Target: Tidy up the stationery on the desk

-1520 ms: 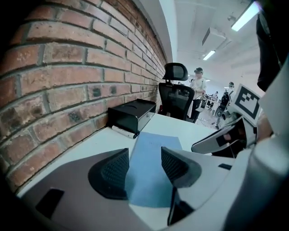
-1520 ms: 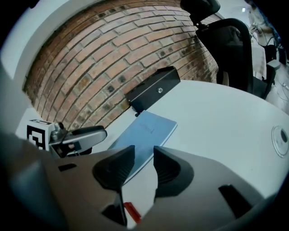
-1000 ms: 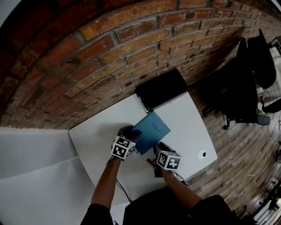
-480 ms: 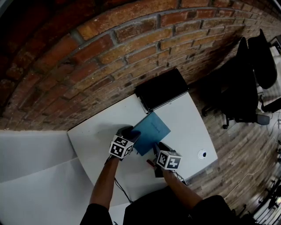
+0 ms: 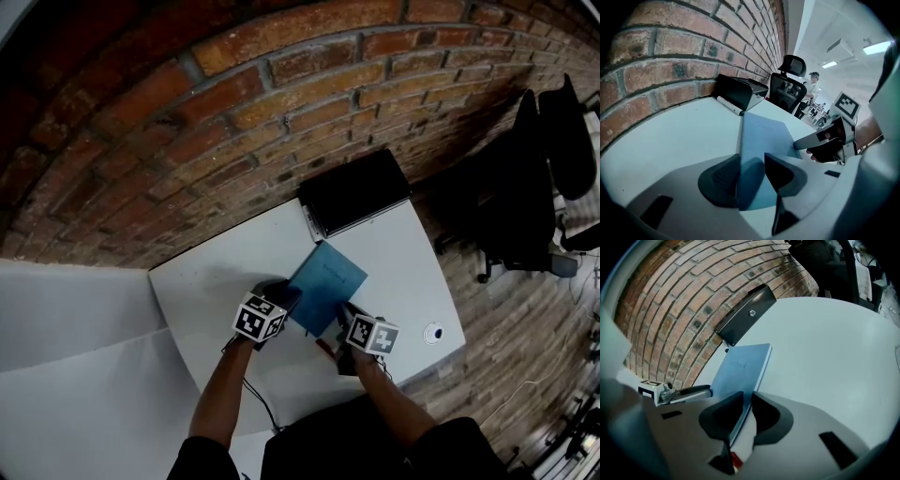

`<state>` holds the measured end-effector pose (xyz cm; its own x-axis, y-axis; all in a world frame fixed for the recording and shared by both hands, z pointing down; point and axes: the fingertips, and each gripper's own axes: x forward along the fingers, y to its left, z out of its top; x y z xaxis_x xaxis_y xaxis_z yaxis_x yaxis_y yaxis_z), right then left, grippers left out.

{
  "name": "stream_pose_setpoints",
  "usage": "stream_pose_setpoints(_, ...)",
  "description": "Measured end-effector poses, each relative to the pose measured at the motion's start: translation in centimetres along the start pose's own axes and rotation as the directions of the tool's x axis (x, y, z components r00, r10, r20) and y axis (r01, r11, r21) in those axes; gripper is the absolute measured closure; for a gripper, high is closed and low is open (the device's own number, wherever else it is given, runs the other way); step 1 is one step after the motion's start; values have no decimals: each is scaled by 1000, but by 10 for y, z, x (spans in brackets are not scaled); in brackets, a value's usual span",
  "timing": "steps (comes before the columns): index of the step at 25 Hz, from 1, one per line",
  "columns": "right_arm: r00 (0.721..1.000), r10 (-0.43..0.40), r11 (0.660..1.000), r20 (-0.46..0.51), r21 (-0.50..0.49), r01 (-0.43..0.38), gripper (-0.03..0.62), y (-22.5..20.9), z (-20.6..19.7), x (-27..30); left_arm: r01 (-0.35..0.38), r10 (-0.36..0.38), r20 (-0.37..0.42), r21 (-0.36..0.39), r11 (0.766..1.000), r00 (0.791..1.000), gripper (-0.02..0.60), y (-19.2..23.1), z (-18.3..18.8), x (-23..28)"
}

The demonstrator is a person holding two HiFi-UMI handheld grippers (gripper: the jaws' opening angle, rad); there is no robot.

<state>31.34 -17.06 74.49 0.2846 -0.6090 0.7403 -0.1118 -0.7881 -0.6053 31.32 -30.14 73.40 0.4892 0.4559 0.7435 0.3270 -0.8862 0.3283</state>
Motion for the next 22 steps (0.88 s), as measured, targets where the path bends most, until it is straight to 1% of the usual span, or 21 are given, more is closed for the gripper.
stream_pose_setpoints(3, 1000, 20, 1000, -1, 10, -20, 527, 1, 0, -1, -43, 43, 41, 0, 999, 998, 440, 1, -2, -8)
stream_pose_setpoints(6, 999, 30, 1000, 13, 3, -30, 543, 2, 2, -2, -77, 78, 77, -24, 997, 994, 453, 1, -3, -15)
stream_pose_setpoints(10, 998, 58, 998, 10, 7, -58, 553, 7, 3, -1, -86, 93, 110, -73, 994, 990, 479, 0, -7, -26)
stream_pose_setpoints(16, 995, 98, 995, -16, -34, -99, 559, 24, -2, -3, -110, 128, 135, -134, 985, 982, 483, 1, -24, -42)
stream_pose_setpoints(22, 989, 134, 986, -58, -88, -139, 560, 42, -18, 1, -171, 205, 183, -189, 967, 961, 494, 7, -38, -68)
